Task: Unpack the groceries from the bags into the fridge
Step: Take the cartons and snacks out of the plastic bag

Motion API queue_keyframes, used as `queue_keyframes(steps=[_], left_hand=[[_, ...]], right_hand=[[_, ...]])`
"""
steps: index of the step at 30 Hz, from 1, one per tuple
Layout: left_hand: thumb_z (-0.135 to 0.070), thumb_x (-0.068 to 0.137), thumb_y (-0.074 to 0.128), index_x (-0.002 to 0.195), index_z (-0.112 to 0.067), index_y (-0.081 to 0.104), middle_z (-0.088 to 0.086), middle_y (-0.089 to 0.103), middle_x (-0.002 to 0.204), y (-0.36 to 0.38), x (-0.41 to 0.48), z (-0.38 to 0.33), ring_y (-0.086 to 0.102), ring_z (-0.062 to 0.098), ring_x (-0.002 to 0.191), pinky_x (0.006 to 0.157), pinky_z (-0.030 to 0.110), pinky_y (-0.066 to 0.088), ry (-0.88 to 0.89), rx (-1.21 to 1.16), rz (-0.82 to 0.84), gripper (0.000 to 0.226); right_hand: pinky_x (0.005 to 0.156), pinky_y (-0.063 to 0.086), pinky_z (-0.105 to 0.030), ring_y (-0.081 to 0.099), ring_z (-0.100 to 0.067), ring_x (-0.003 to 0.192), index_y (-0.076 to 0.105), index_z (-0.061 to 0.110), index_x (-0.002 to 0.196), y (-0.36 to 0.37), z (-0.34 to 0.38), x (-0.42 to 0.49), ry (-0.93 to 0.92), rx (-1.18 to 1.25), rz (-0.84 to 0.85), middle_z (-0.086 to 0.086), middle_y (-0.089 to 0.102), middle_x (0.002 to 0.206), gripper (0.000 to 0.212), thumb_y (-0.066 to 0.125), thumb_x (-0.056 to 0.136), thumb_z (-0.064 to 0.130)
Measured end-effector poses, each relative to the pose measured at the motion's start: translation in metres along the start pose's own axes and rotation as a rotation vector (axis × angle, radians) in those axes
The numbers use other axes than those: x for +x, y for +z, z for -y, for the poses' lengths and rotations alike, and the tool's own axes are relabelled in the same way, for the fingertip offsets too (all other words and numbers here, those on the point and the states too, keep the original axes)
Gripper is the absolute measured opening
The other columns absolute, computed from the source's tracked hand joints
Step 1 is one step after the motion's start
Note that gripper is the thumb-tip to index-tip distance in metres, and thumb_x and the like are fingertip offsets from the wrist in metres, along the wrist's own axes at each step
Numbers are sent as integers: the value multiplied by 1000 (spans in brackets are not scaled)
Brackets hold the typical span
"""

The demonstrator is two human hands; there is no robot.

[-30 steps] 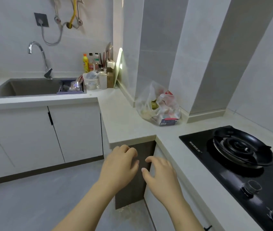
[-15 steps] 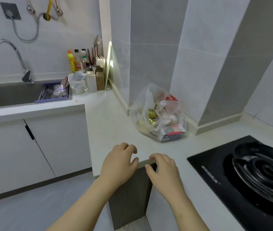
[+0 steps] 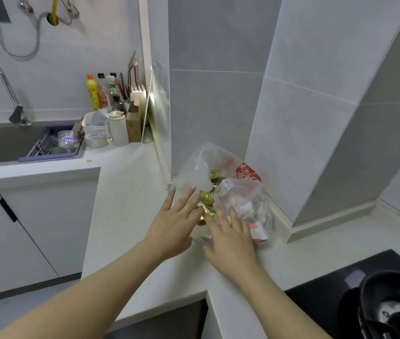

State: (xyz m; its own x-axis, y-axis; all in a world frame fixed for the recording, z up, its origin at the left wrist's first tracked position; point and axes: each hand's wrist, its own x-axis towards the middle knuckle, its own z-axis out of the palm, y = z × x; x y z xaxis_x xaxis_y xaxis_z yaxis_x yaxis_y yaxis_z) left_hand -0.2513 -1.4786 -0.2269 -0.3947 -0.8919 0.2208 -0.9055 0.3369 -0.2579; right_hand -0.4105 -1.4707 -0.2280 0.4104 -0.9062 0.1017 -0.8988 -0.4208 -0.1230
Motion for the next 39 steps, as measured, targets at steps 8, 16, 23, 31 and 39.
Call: queue_keyframes(steps=[8,16,23,31,39], left_hand=[[-17,87,44,123,-19,50,3,65,112,32,15,5,49,20,120,117,31,15,-265,-225,261,36],[-25,80,60,126,-29,45,-6,51,61,48,-15,-26,50,7,61,57,17,37,-399,-874,333,49],[-63,85,46,126,-29,44,3,63,107,42,-11,-36,61,19,91,82,31,45,-650,-1052,340,53],[-10,78,67,146,-19,20,7,41,140,50,2,-43,44,26,125,95,28,41,-768,-1189,234,83],[0,74,69,115,-29,54,-7,61,106,51,-15,-49,57,9,98,79,24,54,-599,-1420,515,52]], right_hand=[[108,26,-50,39,-33,130,52,34,124,26,-53,8,5,-51,10,-1,50,133,52,69,75,37],[66,34,-23,50,-15,82,52,15,76,44,-66,-17,175,422,-339,5,52,82,12,55,84,6],[61,33,-35,47,-28,66,46,17,87,52,-65,-51,394,326,-129,1,44,63,13,56,81,10],[78,46,-33,59,-33,102,19,13,142,49,-59,-54,742,508,87,-14,62,115,60,45,90,27],[98,40,-38,55,-25,105,49,24,118,17,-76,-63,841,517,173,0,59,101,29,41,93,38]])
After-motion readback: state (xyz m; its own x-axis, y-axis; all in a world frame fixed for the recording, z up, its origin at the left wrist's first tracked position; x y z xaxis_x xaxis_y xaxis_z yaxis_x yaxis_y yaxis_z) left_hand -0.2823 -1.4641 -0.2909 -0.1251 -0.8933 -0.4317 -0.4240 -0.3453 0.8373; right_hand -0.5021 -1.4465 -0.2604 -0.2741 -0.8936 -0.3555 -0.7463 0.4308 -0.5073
